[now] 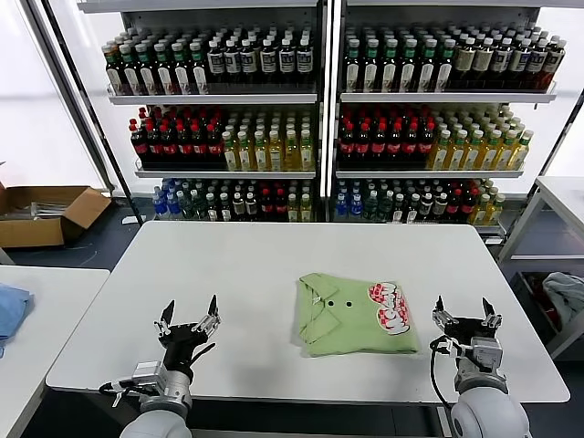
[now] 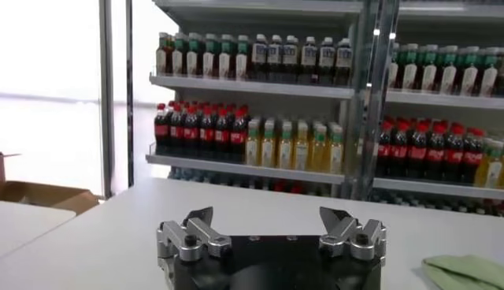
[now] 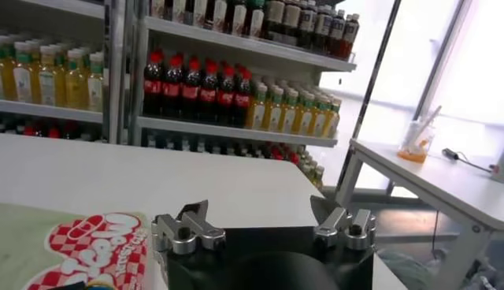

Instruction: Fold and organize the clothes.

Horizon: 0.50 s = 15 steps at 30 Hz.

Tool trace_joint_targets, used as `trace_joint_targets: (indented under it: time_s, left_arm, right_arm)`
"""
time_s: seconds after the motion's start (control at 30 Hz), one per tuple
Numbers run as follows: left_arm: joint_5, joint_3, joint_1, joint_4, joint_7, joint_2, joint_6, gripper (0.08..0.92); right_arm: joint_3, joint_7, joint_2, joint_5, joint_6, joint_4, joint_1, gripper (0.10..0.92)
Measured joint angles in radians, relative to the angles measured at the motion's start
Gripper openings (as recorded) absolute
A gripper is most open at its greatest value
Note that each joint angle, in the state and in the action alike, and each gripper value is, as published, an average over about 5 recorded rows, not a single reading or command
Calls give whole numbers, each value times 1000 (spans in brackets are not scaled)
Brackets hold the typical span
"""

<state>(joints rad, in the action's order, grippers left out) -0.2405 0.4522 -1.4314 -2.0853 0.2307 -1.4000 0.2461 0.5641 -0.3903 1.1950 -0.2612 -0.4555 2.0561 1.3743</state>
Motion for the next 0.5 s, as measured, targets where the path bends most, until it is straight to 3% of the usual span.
trace_joint_targets:
  time_s: [0.5]
  left_arm:
    - [9, 9, 1, -22, -5, -16, -18, 823]
  right_arm:
    - [11, 5, -8, 8, 8, 44, 57, 823]
